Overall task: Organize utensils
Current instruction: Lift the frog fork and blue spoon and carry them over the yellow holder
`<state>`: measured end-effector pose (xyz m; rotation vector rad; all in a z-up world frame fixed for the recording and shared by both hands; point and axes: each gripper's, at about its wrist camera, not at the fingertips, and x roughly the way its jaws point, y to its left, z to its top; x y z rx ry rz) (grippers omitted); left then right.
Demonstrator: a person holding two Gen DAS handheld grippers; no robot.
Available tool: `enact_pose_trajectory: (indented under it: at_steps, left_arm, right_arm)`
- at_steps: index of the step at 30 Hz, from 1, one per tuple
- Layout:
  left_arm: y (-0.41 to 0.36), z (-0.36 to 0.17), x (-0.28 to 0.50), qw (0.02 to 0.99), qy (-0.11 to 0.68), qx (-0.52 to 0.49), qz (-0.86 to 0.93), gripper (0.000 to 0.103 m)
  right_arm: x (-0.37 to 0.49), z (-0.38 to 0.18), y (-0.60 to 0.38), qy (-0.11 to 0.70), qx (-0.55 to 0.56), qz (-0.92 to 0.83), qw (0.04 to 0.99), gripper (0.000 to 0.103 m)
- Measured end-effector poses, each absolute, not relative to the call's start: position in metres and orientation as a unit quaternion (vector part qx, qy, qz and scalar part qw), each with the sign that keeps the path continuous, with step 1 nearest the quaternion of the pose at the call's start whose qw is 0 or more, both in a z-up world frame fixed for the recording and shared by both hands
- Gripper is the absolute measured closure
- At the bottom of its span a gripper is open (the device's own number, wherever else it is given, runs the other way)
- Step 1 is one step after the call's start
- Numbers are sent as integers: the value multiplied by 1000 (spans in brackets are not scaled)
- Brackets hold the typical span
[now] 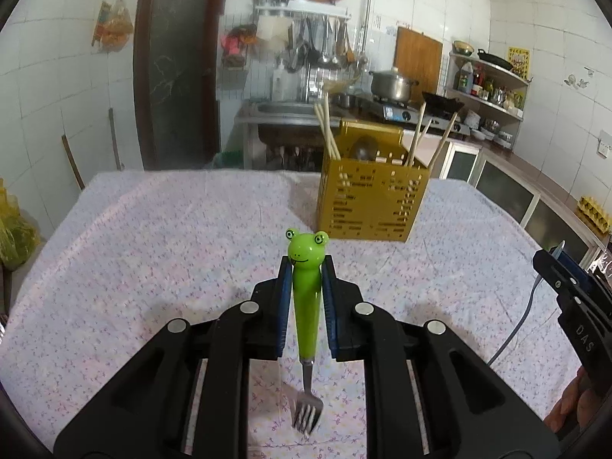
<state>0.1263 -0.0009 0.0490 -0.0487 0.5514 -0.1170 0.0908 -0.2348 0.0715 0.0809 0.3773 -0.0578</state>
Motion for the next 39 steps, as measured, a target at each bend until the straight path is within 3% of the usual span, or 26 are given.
enact_pose_trajectory:
  at_steps: [31,39]
  left_arm:
    - [-21,119,165,975,205,-13,-91,89]
    - [-29,150,195,977,181,-26,-105,89]
  right_arm:
    - [140,117,-225,153,13,-33,988,70]
    - [174,155,-226,118,23,-25,992,70]
